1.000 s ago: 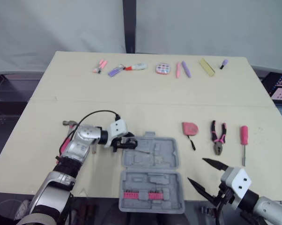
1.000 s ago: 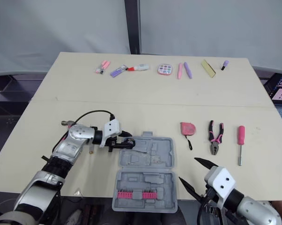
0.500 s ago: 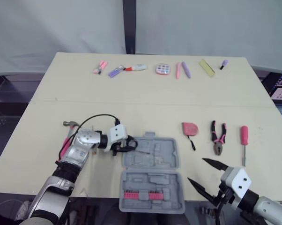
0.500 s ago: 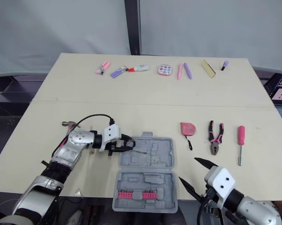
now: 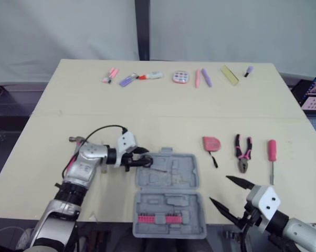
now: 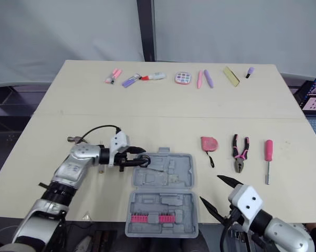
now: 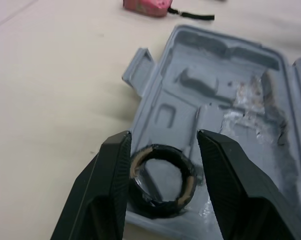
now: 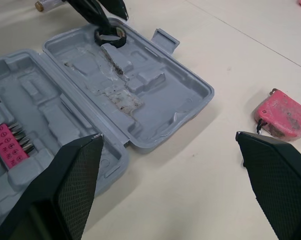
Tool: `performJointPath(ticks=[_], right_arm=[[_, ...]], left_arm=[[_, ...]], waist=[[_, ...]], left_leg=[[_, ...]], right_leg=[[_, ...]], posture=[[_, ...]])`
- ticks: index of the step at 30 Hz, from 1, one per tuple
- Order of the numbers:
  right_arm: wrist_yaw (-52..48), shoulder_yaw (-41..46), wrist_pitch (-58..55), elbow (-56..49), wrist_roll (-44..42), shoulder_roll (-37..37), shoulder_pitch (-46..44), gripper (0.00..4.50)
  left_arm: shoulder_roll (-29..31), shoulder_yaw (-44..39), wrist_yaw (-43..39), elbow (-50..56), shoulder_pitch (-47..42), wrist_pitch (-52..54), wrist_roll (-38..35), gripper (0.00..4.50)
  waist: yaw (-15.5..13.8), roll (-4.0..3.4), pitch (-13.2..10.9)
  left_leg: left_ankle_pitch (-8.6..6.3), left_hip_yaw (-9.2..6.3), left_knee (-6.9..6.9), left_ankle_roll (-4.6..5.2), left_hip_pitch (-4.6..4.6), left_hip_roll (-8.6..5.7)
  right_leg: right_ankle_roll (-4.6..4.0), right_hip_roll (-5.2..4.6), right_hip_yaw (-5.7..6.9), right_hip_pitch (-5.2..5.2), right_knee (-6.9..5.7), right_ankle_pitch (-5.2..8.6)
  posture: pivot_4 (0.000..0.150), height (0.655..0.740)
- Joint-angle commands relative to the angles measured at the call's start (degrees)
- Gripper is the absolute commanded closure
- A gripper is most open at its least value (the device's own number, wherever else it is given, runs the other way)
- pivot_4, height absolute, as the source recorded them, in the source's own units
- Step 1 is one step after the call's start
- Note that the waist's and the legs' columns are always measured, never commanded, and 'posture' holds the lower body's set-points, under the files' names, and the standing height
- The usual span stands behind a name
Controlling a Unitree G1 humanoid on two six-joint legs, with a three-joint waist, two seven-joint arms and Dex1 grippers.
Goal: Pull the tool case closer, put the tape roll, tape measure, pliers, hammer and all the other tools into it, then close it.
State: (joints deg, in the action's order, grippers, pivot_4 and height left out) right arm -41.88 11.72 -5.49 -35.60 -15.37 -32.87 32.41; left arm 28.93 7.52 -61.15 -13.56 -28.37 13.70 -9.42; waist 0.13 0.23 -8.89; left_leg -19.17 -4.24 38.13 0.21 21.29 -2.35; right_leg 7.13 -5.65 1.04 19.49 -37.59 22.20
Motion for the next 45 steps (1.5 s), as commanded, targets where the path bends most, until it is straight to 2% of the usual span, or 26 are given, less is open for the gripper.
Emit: performJointPath(ticks=[1,5,7,9,12,16,20,27,30,33,45], right_arm=[[0.1,1.1,-1.4,-1.2,-2.9,-0.4,-2.8,0.00],[-1.9,2.8,-2.2,0.4,-3.6,-2.9,-5.3,0.00],[-2.7,4.6,-2.0,2.2,-4.3,-4.0,-5.9,0.00],[-2.0,5.5,-2.2,4.0,-4.5,-4.1,-7.1,0.00],[-1.5,4.4,-2.3,4.9,-4.3,-3.5,-8.6,0.00],[0.0,3.1,-3.7,3.0,-4.2,-2.0,-8.1,0.00],[3.5,1.9,-7.6,0.1,-4.2,-0.2,-9.0,0.00],[5.4,-1.4,-8.4,0.0,-1.5,1.2,-8.0,0.00],[5.3,-1.7,-7.8,-0.3,-1.3,1.7,-5.8,0.00],[5.4,-2.1,-7.0,-0.8,-1.0,2.2,-4.1,0.00],[4.1,0.1,-4.8,0.8,-1.6,2.0,0.7,0.00]], left_arm=[[2.1,-3.4,0.1,7.9,0.7,5.7,-4.3,2.23],[4.7,-5.6,1.9,17.0,6.1,7.4,-5.7,2.23],[4.0,-6.3,5.2,21.4,8.9,9.3,-5.8,2.23],[3.4,-8.9,9.5,30.1,15.5,12.5,-7.3,2.23],[2.5,-12.1,13.6,36.8,21.8,17.0,-10.2,2.23],[2.9,-15.0,16.1,40.4,28.7,16.8,-10.6,2.23],[-0.7,-19.0,19.6,41.2,37.2,14.4,-12.2,2.23],[-0.3,-20.5,19.3,43.9,46.9,10.8,-12.3,2.23],[-0.3,-20.5,19.3,44.7,49.7,9.9,-12.2,1.42],[-0.8,-20.9,19.7,45.0,51.6,9.2,-12.5,0.04],[-1.9,-23.7,20.9,44.0,58.9,2.8,-12.1,0.04]], waist=[[-0.1,-0.01,0.0],[0.0,-0.06,0.0],[-0.3,-0.06,0.0],[-0.2,-0.06,0.0],[-0.2,-0.06,0.0],[-0.2,-0.15,0.0],[-0.1,-0.17,0.0],[-0.6,-0.19,0.0],[-0.8,-0.19,0.0],[-0.7,-0.21,0.0],[-0.2,-0.22,0.0]], left_leg=[[0.00,0.00,0.00,0.00,0.00,-0.01],[0.00,0.06,-0.06,0.00,0.01,-0.01],[0.00,0.05,-0.08,0.00,0.01,0.00],[-0.01,0.01,-0.05,0.01,0.00,-0.02],[-0.02,0.02,-0.08,0.04,0.02,0.03],[-0.01,0.05,-0.11,0.02,0.03,0.13],[-0.02,0.06,-0.15,0.01,0.03,0.12],[-0.03,0.10,-0.15,-0.01,0.03,0.11],[-0.04,0.11,-0.16,-0.01,0.03,0.09],[-0.04,0.11,-0.19,-0.02,0.02,0.15],[-0.07,0.10,-0.22,-0.05,-0.03,0.21]], right_leg=[[0.00,0.00,-0.01,-0.01,0.02,0.00],[0.00,-0.02,-0.11,-0.03,0.18,0.00],[0.00,-0.01,-0.15,-0.04,0.21,0.00],[0.00,-0.02,-0.25,-0.10,0.24,0.00],[-0.01,-0.06,-0.55,-0.13,0.43,0.00],[-0.02,-0.04,-0.58,-0.24,0.72,0.01],[-0.03,-0.06,-0.59,-0.22,0.73,0.01],[-0.06,-0.13,-0.70,-0.27,1.15,0.03],[-0.06,-0.16,-0.81,-0.33,1.25,0.03],[-0.08,-0.11,-0.86,-0.53,1.67,0.04],[-0.16,-0.11,-0.92,-0.73,1.97,0.08]], posture=[[0.150,0.7400],[0.150,0.7400],[0.150,0.7400],[0.150,0.7400],[0.150,0.7400],[0.150,0.7400],[0.150,0.7400],[0.150,0.7400],[0.150,0.7400],[0.150,0.7400],[0.150,0.7400]])
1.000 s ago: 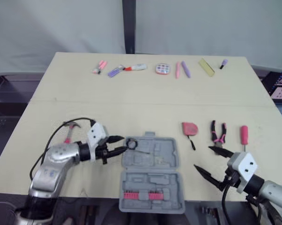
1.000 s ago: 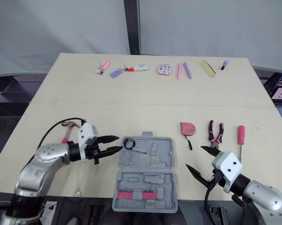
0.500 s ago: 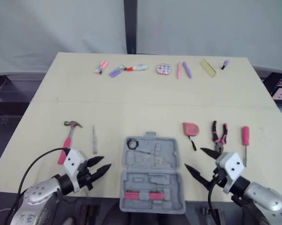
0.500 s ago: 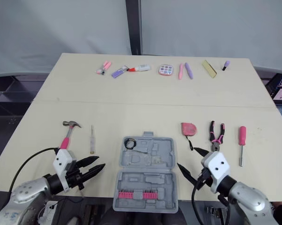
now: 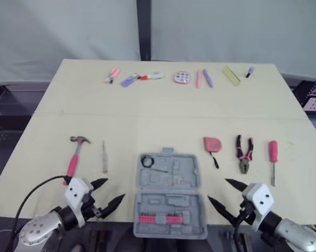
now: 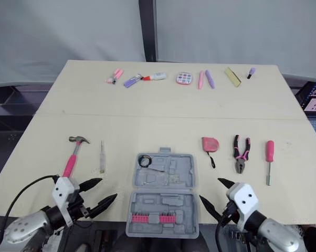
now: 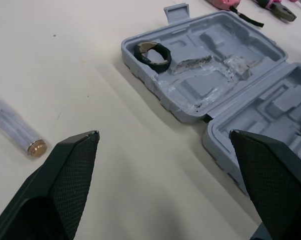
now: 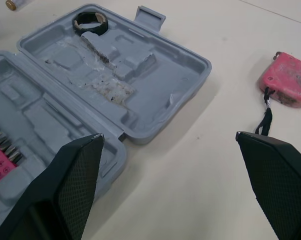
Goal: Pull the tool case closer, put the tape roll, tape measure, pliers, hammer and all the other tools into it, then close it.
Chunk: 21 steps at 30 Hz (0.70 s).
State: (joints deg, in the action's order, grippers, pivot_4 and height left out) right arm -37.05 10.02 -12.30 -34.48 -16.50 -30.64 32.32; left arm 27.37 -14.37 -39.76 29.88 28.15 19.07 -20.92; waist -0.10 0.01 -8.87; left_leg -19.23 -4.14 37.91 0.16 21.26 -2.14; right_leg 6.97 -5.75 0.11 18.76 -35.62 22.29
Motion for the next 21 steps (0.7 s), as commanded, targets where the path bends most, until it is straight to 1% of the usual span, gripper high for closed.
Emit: performJointPath(ticks=[1,6,14,17,19,21], right_arm=[[-0.7,1.8,2.1,-0.2,-0.5,-0.2,0.8,0.00],[-0.8,1.7,2.4,0.5,-0.4,-0.4,0.8,0.00],[-0.6,2.3,2.3,0.6,-0.5,-0.7,0.4,0.00],[0.0,5.2,1.2,-0.3,-1.5,-1.2,-0.3,0.00],[1.6,6.7,-2.3,-3.1,-3.8,-0.9,-1.5,0.00],[3.3,7.1,-4.8,-4.1,-4.3,-0.5,-3.0,0.00]], left_arm=[[-0.3,-2.0,-0.7,0.2,3.0,-3.4,-0.6,0.04],[0.0,-2.5,-1.2,-1.6,3.9,-6.2,-0.4,0.04],[0.9,-2.0,-2.0,-4.6,2.4,-7.5,-0.8,0.04],[2.8,-1.9,-5.8,-5.0,0.3,-7.3,-3.3,0.04],[6.7,-1.5,-10.8,-3.5,-2.6,-7.6,-5.3,0.04],[9.6,-0.7,-14.1,-2.2,-5.0,-7.3,-6.7,0.04]], waist=[[0.1,0.00,0.0],[0.1,-0.01,0.0],[0.1,-0.02,0.0],[0.1,-0.03,0.0],[0.0,-0.03,0.0],[0.0,-0.08,0.0]], left_leg=[[-0.01,0.00,-0.01,-0.01,0.00,0.01],[-0.02,0.00,-0.03,-0.03,-0.06,0.04],[-0.04,0.00,-0.03,-0.03,-0.08,0.03],[-0.04,0.00,-0.03,-0.03,-0.08,0.02],[-0.04,-0.01,-0.03,-0.03,-0.08,0.02],[-0.03,-0.06,-0.02,-0.04,-0.08,0.03]], right_leg=[[-0.03,0.01,-0.01,-0.01,0.03,0.02],[-0.15,0.04,-0.10,-0.07,0.07,0.08],[-0.15,0.08,-0.24,-0.08,0.08,0.08],[-0.15,0.07,-0.25,-0.08,0.07,0.08],[-0.15,0.07,-0.25,-0.09,0.06,0.08],[-0.17,0.08,-0.26,-0.09,0.05,0.09]], posture=[[0.150,0.7400],[0.150,0.7400],[0.150,0.7400],[0.150,0.7400],[0.150,0.7400],[0.150,0.7400]])
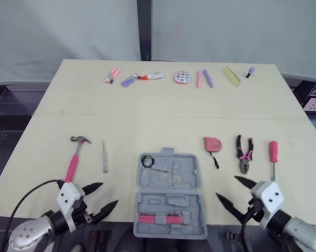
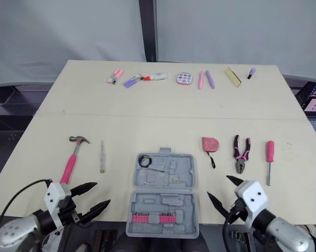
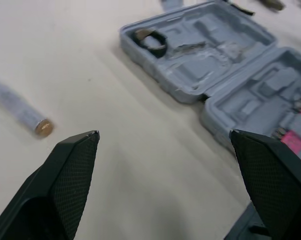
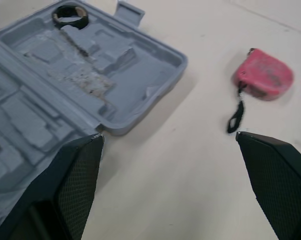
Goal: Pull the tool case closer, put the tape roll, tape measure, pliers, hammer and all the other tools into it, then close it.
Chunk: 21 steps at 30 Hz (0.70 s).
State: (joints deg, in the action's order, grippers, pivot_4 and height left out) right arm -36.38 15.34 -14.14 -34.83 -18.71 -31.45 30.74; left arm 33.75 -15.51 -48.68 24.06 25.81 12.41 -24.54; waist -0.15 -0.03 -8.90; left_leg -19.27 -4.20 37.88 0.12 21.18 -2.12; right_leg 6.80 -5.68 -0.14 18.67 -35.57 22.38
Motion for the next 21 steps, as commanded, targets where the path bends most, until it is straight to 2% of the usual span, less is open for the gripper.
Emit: performJointPath(ticks=[1,5,12,15,21], right_arm=[[3.3,1.8,-3.8,-3.8,-1.9,0.5,-2.2,0.00],[8.1,-0.4,-8.4,-3.4,1.2,1.5,-6.7,0.00],[16.2,-5.1,-22.6,-4.0,1.8,4.4,-14.4,0.00],[20.9,-6.3,-29.7,-1.3,2.9,7.0,-20.0,0.00],[25.7,-8.3,-33.8,5.8,5.0,11.1,-28.8,0.00]], left_arm=[[4.0,0.8,-6.0,3.9,-3.4,-0.1,-3.9,0.04],[6.1,3.4,-7.7,4.3,-7.5,2.1,-5.3,0.04],[5.7,5.4,-6.5,3.8,-12.4,3.4,-4.9,0.04],[5.6,6.8,-5.8,3.4,-13.9,3.5,-3.8,0.04],[4.8,8.5,-3.7,4.4,-15.6,4.6,-3.4,0.04]], waist=[[0.1,-0.07,0.0],[0.5,-0.18,-0.1],[0.3,-0.22,-0.1],[0.4,-0.23,-0.1],[0.4,-0.26,-0.1]], left_leg=[[0.00,0.00,0.00,0.00,-0.01,0.00],[-0.02,0.05,-0.08,-0.01,-0.02,-0.02],[0.02,0.06,-0.13,-0.05,-0.02,0.03],[0.02,0.06,-0.13,-0.05,-0.01,0.01],[0.03,0.14,-0.17,-0.06,0.11,-0.08]], right_leg=[[0.00,0.00,-0.01,0.00,0.00,0.00],[0.00,0.00,-0.04,0.02,-0.09,0.00],[0.00,0.08,-0.05,0.13,-0.30,0.00],[0.00,0.08,-0.08,0.19,-0.37,0.00],[-0.01,0.09,-0.15,0.73,-0.88,0.00]], posture=[[0.150,0.7400],[0.150,0.7400],[0.150,0.7400],[0.150,0.7400],[0.150,0.7400]])
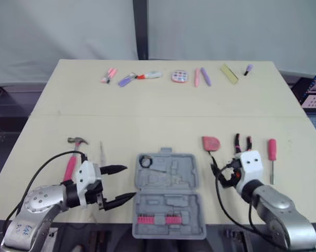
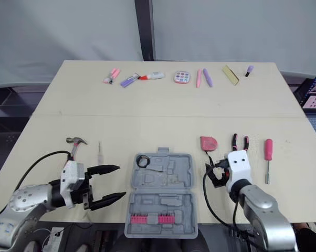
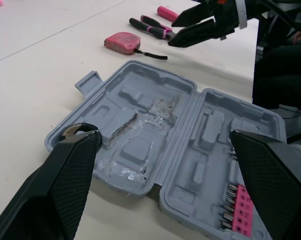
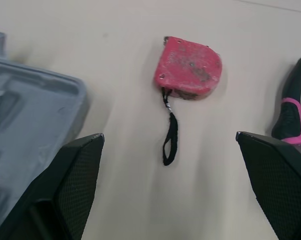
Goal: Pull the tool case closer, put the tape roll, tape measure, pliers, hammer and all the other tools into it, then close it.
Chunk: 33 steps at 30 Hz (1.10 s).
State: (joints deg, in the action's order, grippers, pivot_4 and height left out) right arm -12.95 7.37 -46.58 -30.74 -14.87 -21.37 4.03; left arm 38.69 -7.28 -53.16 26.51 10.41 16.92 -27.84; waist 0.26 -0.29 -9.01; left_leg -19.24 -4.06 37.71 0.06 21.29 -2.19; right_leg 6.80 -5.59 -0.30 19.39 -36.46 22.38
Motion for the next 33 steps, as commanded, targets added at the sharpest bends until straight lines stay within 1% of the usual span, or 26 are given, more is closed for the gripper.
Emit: performJointPath(ticks=[1,4,15,21,31,33], right_arm=[[2.8,-0.5,-1.5,2.7,1.4,1.6,-3.1,0.00],[3.6,-1.8,-0.9,6.0,2.3,3.1,-5.9,0.00],[5.8,-5.0,3.0,17.6,6.9,6.5,-13.1,0.00],[5.9,-5.3,4.0,19.7,7.8,7.7,-14.0,0.00],[5.6,-5.2,5.1,21.7,7.9,8.2,-15.4,0.00],[5.5,-5.4,5.2,22.0,7.9,8.2,-15.5,0.54]], left_arm=[[0.1,0.2,0.8,2.1,0.0,0.0,0.1,0.04],[0.6,-0.2,1.5,2.6,0.5,0.2,0.4,0.04],[1.3,-0.6,2.2,4.1,0.6,1.3,0.2,0.04],[1.5,-0.5,2.8,4.7,0.6,2.0,0.4,0.04],[1.4,-0.3,3.9,5.5,0.6,2.8,0.7,0.04],[1.4,-0.4,4.0,5.6,0.8,2.9,0.8,0.00]], waist=[[0.0,-0.03,0.0],[0.1,-0.04,0.0],[0.7,-0.06,0.0],[1.3,-0.06,0.0],[1.4,-0.06,0.0],[1.4,-0.07,0.0]], left_leg=[[0.00,0.00,0.01,0.00,0.00,-0.02],[0.00,0.00,0.00,0.00,0.00,-0.01],[0.00,-0.01,-0.02,-0.01,0.00,-0.01],[0.00,-0.01,-0.04,-0.01,0.00,-0.02],[0.01,-0.02,-0.07,-0.02,-0.01,0.00],[0.01,-0.02,-0.06,-0.02,-0.01,0.00]], right_leg=[[0.00,0.00,-0.01,0.09,-0.13,0.00],[0.00,0.00,-0.02,0.20,-0.41,0.00],[0.00,0.04,0.00,0.24,-0.49,0.00],[0.00,0.05,0.00,0.22,-0.54,0.00],[0.00,0.05,0.00,0.23,-0.53,0.00],[0.00,0.05,0.00,0.23,-0.53,0.00]], posture=[[0.150,0.7400],[0.150,0.7400],[0.150,0.7400],[0.150,0.7400],[0.150,0.7400],[0.150,0.7400]])
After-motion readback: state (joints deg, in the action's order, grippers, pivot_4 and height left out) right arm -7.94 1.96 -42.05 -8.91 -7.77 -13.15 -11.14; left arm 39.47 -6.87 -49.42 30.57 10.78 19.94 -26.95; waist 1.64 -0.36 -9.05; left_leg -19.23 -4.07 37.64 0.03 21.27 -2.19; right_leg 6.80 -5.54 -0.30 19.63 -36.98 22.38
